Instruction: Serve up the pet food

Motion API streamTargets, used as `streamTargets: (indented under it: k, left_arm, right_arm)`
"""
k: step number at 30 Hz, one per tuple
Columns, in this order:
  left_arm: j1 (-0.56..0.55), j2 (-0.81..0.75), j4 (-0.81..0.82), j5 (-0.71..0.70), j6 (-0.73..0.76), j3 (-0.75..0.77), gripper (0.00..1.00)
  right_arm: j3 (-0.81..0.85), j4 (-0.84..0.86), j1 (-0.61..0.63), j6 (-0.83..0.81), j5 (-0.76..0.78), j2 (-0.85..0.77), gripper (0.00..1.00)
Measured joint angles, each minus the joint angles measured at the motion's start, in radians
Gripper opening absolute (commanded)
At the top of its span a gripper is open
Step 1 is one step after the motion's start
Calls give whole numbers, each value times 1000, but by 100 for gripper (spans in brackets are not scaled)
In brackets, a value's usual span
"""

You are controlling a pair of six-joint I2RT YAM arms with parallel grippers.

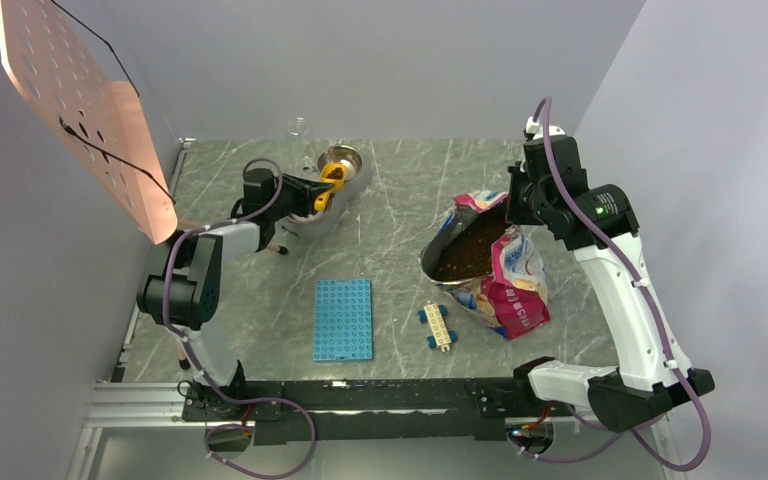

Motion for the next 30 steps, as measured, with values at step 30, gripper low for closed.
streamTargets:
  k: [30]
  left_arm:
    - [0, 35, -679, 11, -195, 385, 0]
  right_arm:
    - [0, 0, 0, -15, 20, 0, 0]
